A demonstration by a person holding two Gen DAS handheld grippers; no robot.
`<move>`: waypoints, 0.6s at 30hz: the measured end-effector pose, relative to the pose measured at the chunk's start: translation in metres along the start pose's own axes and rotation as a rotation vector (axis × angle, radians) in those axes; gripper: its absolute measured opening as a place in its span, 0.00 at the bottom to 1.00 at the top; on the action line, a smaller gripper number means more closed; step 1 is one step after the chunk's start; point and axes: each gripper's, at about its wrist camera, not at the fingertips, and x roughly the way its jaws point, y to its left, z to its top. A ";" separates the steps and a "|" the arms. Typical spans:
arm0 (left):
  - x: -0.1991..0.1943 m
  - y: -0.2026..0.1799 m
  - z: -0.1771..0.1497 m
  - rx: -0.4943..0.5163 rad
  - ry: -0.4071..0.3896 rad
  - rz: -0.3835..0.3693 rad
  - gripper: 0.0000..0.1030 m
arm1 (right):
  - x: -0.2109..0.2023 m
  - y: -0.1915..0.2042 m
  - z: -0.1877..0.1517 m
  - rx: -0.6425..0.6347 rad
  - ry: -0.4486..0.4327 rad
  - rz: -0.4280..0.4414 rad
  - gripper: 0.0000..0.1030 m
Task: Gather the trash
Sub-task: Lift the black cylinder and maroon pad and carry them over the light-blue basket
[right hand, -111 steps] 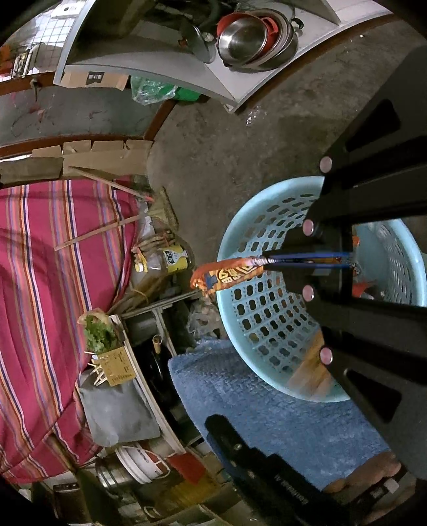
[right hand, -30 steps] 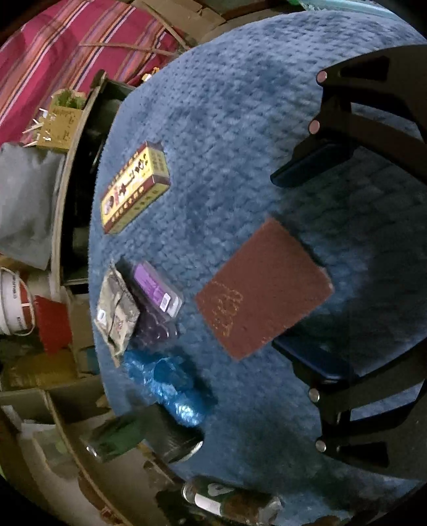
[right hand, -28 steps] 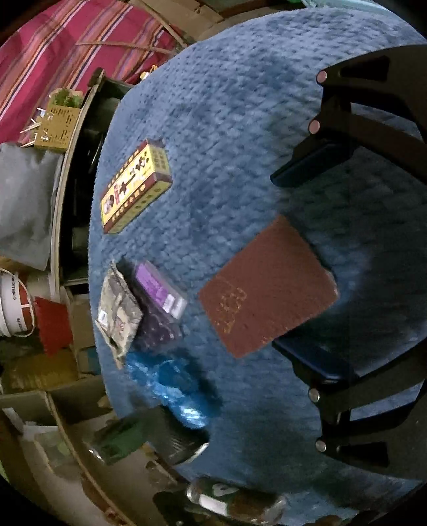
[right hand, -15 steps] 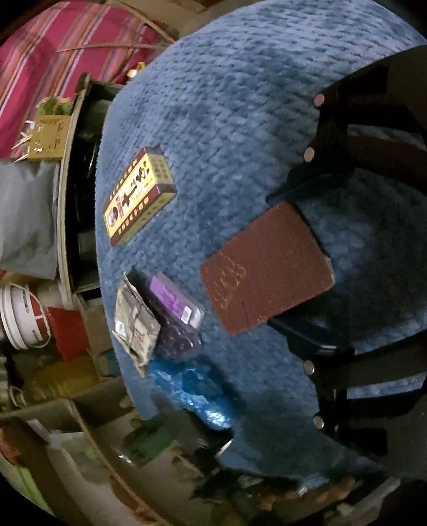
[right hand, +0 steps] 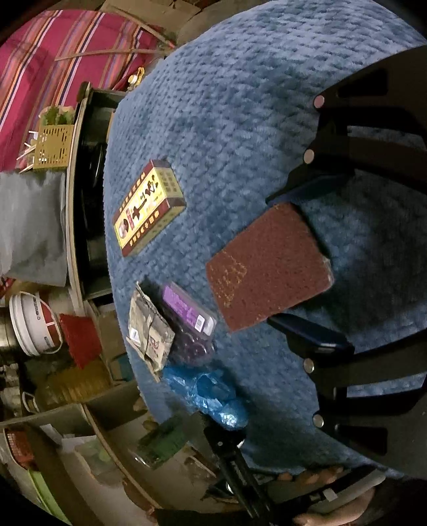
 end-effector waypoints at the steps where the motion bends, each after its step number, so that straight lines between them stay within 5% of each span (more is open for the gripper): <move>1: 0.001 -0.001 0.000 0.004 0.002 -0.012 0.86 | 0.000 0.000 0.000 -0.001 0.000 0.000 0.63; 5: 0.002 -0.005 -0.002 0.026 0.011 -0.015 0.71 | 0.000 0.001 0.000 -0.003 -0.001 -0.004 0.63; 18: -0.046 -0.006 -0.004 0.029 -0.116 0.008 0.71 | -0.011 0.002 0.000 -0.015 -0.041 -0.013 0.63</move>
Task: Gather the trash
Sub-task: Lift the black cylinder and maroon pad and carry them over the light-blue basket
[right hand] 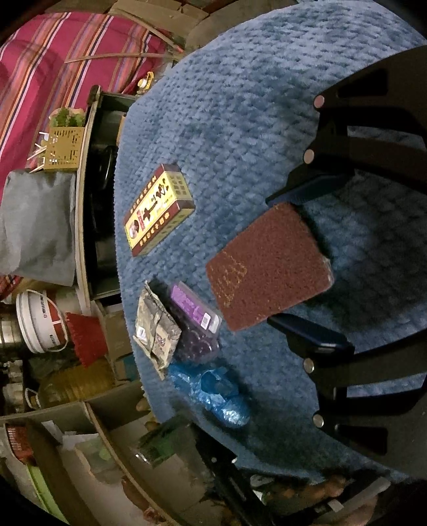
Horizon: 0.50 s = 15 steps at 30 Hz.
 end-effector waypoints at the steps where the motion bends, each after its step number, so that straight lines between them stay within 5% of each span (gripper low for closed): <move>1: -0.004 0.000 0.001 0.002 -0.002 0.000 0.71 | -0.002 -0.002 0.000 0.007 -0.003 0.005 0.63; 15: -0.085 -0.065 -0.001 0.046 -0.067 -0.064 0.71 | -0.086 -0.070 -0.008 0.091 -0.070 -0.031 0.63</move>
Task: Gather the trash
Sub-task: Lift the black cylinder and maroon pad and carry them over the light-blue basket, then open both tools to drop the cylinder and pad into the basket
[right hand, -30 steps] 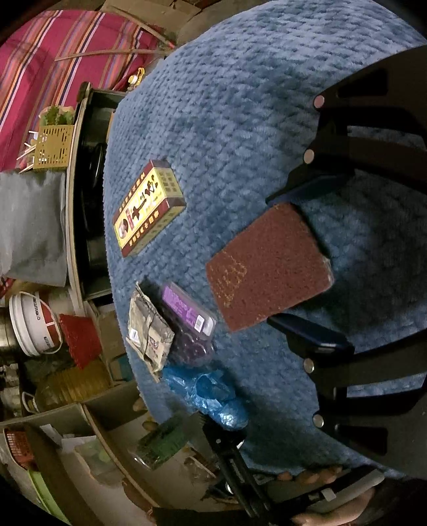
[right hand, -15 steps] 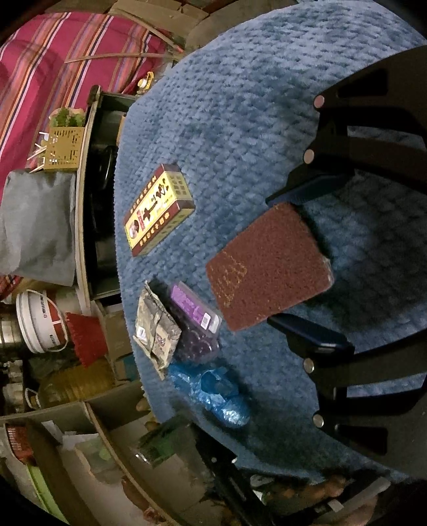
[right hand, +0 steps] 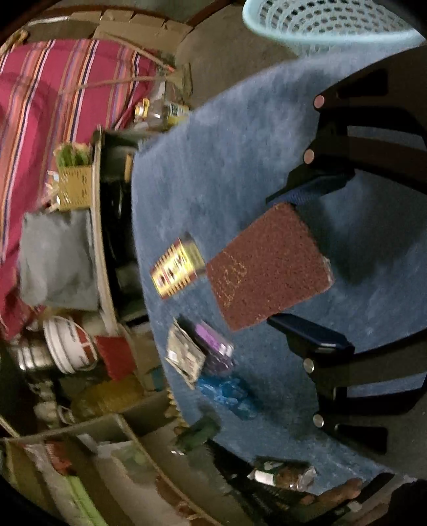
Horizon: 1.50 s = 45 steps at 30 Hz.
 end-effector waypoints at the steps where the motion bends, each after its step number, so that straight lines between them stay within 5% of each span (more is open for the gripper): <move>1: -0.006 -0.012 -0.001 0.005 -0.003 -0.018 0.71 | -0.010 -0.009 0.001 0.008 -0.010 -0.011 0.63; 14: -0.054 -0.163 -0.021 0.123 -0.010 -0.235 0.71 | -0.112 -0.129 -0.002 0.068 -0.099 -0.184 0.63; 26: -0.085 -0.298 -0.055 0.266 0.014 -0.408 0.71 | -0.151 -0.242 -0.035 0.152 -0.107 -0.342 0.63; 31: -0.090 -0.337 -0.071 0.305 0.028 -0.492 0.71 | -0.153 -0.261 -0.043 0.157 -0.093 -0.363 0.63; 45: -0.090 -0.399 -0.087 0.380 0.057 -0.584 0.71 | -0.156 -0.301 -0.062 0.227 -0.058 -0.401 0.63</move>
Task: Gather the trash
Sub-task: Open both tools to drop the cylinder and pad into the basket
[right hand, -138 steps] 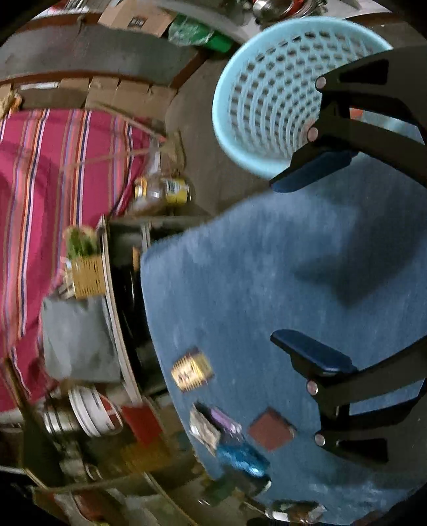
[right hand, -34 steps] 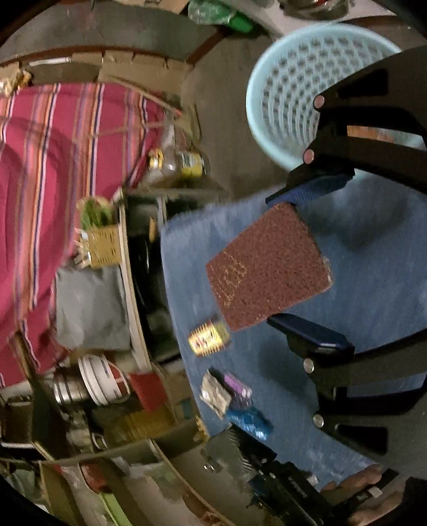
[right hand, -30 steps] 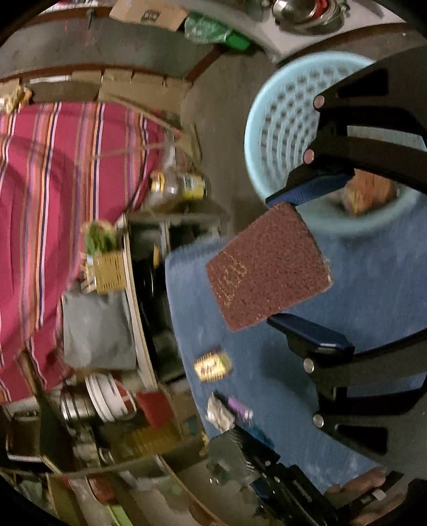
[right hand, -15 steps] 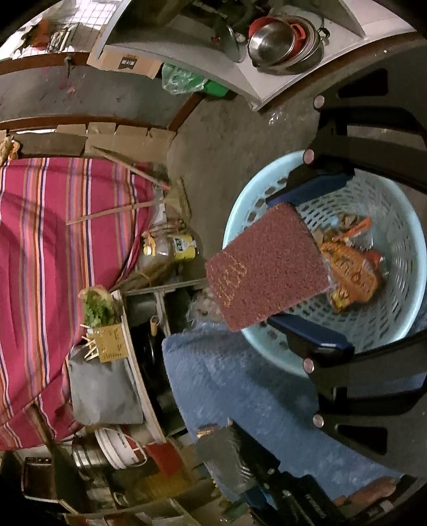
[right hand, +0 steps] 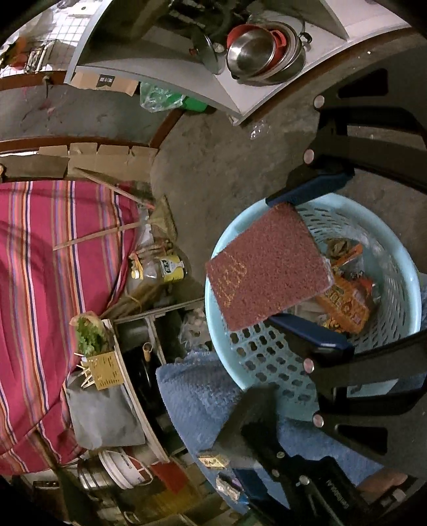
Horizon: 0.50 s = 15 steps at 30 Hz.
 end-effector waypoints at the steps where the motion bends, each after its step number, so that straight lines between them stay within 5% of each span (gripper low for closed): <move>1: 0.000 -0.002 0.002 0.005 -0.005 -0.004 0.71 | 0.000 -0.001 0.000 0.000 0.000 -0.002 0.63; 15: -0.027 0.028 0.008 -0.008 -0.063 0.082 0.87 | 0.003 0.005 -0.001 0.007 0.002 -0.006 0.63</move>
